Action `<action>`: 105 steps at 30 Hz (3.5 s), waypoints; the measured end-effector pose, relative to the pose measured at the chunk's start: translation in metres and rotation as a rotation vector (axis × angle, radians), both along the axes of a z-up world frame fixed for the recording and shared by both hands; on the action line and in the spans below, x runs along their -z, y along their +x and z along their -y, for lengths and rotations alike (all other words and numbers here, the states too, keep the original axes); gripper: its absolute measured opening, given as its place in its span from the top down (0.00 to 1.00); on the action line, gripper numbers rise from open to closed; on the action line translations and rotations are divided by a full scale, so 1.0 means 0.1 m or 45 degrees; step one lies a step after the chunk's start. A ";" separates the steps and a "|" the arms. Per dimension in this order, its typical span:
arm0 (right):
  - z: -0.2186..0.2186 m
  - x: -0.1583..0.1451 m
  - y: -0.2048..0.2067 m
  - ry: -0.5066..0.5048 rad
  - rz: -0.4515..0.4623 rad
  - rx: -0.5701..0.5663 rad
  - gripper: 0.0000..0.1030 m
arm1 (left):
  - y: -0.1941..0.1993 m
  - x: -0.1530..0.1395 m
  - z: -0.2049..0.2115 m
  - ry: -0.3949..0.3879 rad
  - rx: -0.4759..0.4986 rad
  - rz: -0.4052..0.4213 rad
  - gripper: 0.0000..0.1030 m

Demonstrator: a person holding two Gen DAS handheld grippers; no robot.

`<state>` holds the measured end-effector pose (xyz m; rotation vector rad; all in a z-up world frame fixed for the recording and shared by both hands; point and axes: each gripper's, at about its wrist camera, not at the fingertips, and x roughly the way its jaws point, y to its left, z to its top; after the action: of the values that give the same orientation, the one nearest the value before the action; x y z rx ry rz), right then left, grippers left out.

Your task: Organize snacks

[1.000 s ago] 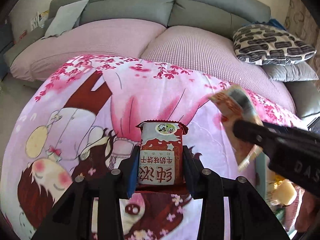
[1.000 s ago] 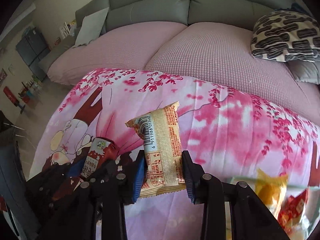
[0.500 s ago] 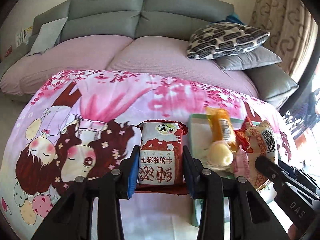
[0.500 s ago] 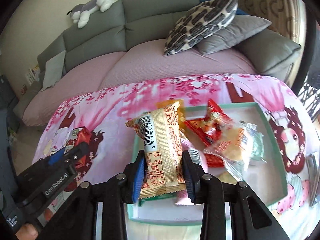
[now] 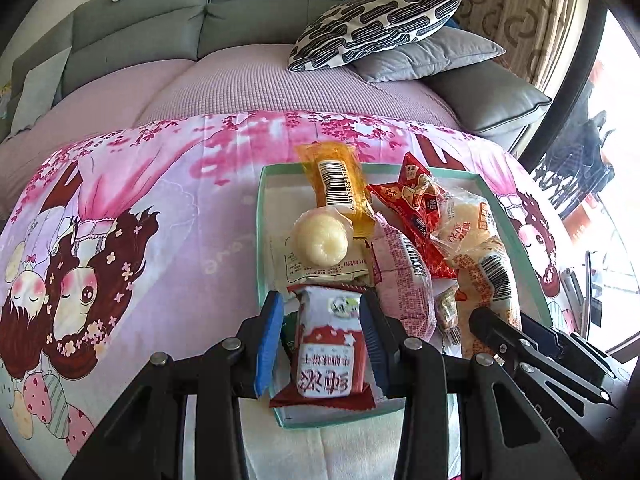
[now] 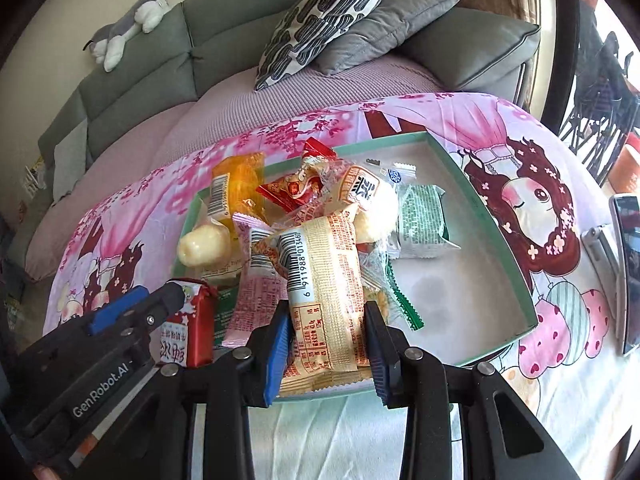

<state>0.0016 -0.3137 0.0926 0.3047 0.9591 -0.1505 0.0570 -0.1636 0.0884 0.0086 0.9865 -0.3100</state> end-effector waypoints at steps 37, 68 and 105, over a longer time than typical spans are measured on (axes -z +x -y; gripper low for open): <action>-0.22 0.04 -0.29 -0.099 -0.017 -0.018 0.00 | -0.36 0.09 -0.83 0.198 -0.348 0.008 0.04; -0.33 0.16 -0.36 -0.128 -0.010 -0.033 0.00 | -0.41 0.29 -0.85 0.274 -0.306 -0.010 0.04; -0.32 0.13 -0.32 -0.141 -0.004 -0.040 0.00 | -0.33 0.30 -0.87 0.263 -0.315 0.014 0.04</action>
<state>-0.0304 -0.2820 0.0799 0.1871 0.9548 -0.1748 0.0237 -0.0768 0.0579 0.0757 0.9937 0.0194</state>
